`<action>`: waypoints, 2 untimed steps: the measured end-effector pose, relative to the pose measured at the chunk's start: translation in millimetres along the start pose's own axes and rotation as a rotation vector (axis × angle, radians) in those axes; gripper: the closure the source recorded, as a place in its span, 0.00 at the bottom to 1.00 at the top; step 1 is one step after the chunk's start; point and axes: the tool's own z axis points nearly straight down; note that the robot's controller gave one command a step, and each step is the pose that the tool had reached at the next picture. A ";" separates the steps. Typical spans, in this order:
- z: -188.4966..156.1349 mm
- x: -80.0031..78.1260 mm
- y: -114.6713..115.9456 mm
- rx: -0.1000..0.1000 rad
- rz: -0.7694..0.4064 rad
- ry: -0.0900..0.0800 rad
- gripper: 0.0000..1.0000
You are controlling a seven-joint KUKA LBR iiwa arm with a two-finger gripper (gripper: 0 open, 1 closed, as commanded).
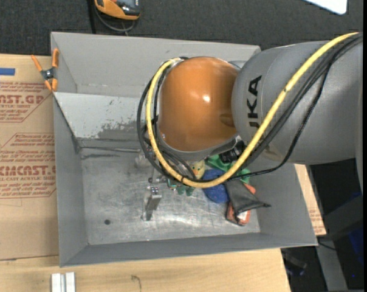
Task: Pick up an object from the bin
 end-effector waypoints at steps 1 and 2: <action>27.3 -1.6 -10.2 -0.001 -0.092 -0.005 0.00; 63.7 -8.5 -44.4 0.000 -0.325 -0.001 0.00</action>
Offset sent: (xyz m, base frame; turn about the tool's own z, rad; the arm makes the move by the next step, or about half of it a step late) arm 0.0137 -0.0646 -0.0803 -0.3756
